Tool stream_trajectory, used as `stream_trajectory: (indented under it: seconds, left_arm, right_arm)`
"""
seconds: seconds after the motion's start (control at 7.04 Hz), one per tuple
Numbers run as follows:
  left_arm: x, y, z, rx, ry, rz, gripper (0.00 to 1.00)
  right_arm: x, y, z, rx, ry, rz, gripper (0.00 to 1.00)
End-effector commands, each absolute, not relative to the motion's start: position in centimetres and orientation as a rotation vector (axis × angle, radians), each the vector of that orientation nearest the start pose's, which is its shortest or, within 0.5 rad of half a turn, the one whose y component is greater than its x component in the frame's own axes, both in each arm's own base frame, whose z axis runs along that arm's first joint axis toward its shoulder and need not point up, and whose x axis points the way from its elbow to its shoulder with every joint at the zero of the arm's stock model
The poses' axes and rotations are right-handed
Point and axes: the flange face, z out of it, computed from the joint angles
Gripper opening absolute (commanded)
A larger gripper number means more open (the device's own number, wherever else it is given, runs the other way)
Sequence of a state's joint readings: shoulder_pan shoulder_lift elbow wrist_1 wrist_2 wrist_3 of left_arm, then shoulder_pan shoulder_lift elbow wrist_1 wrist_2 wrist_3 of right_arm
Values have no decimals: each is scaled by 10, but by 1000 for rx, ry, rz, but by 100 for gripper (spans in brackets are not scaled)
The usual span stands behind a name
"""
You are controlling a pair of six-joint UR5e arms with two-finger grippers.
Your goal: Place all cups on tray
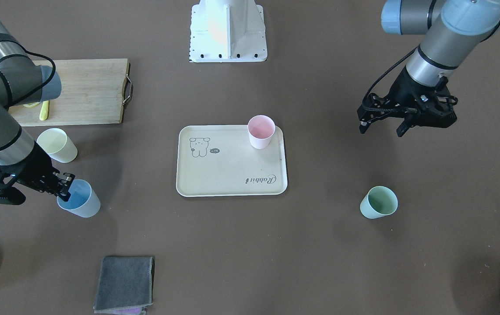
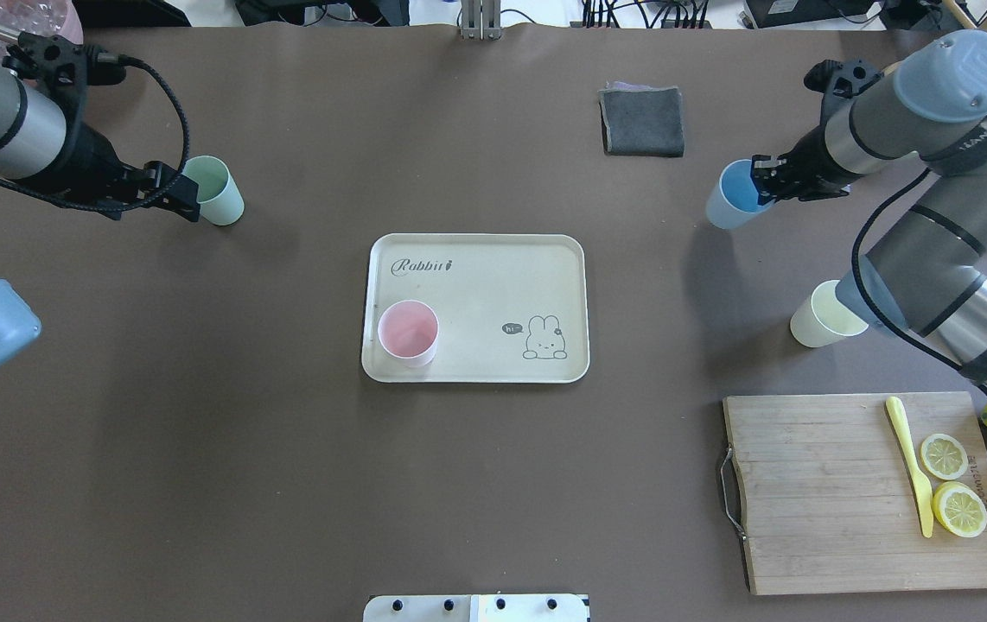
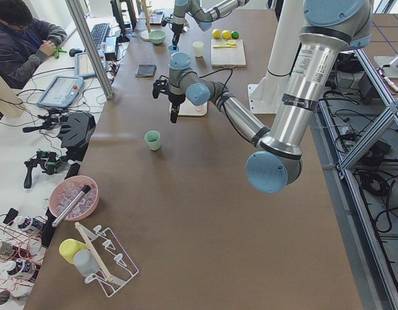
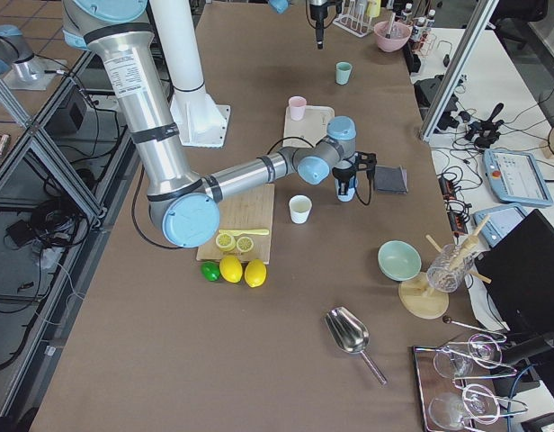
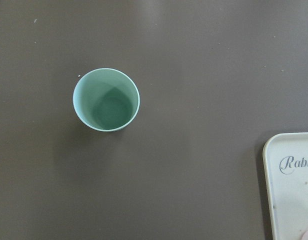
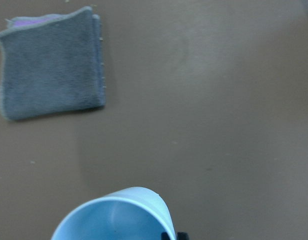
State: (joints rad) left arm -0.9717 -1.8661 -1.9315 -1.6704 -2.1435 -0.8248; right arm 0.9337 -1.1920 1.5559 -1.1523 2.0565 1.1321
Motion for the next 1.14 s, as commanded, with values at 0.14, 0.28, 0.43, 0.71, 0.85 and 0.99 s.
stream_trajectory:
  seconds: [0.14, 0.28, 0.43, 0.71, 0.85, 0.99]
  left_arm:
    - [184, -540, 387, 217, 833, 79, 98]
    - [185, -542, 394, 210, 827, 80, 98]
    - [185, -543, 395, 209, 827, 81, 98]
    - [186, -544, 396, 208, 826, 81, 98]
    - [186, -544, 396, 208, 826, 81, 98]
    - [186, -544, 396, 209, 825, 80, 98]
  right_arm:
    - [-454, -543, 268, 73, -912, 391, 0]
    - [-481, -523, 243, 49, -937, 402, 0]
    - [-522, -492, 240, 53, -928, 388, 0]
    - [-528, -487, 244, 71, -911, 381, 25]
    - [-527, -487, 245, 73, -908, 375, 65]
    - [-523, -490, 239, 85, -917, 364, 100]
